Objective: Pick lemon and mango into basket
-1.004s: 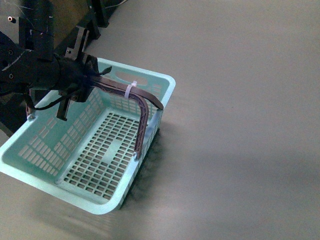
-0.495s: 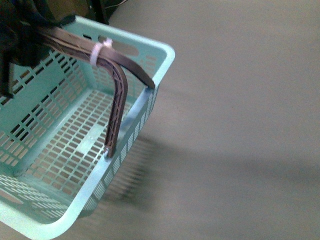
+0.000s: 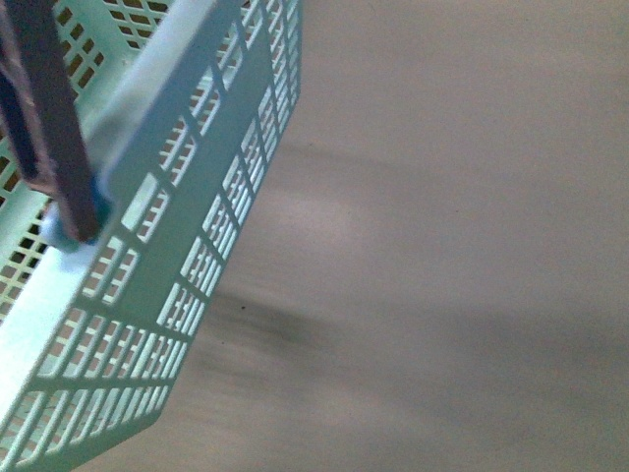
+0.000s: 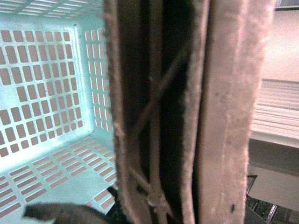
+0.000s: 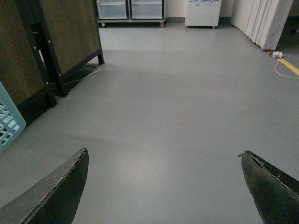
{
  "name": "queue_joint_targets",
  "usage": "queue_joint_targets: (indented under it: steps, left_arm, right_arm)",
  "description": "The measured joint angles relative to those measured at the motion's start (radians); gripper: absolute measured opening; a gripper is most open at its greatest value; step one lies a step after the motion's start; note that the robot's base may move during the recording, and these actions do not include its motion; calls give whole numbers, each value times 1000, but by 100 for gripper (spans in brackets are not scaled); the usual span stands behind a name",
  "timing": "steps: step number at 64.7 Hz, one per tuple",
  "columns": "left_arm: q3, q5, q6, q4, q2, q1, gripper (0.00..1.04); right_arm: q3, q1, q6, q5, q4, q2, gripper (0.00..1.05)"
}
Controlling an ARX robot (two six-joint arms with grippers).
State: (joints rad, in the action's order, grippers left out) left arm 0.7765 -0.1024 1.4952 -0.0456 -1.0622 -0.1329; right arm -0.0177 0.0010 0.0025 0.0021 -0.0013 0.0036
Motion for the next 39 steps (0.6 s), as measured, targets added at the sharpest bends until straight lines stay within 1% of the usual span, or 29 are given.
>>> queue_joint_targets:
  steps: [39]
  left_arm:
    - [13, 3, -2, -15, 28, 6, 15]
  right_arm:
    - [0, 0, 0, 0, 0, 0, 96]
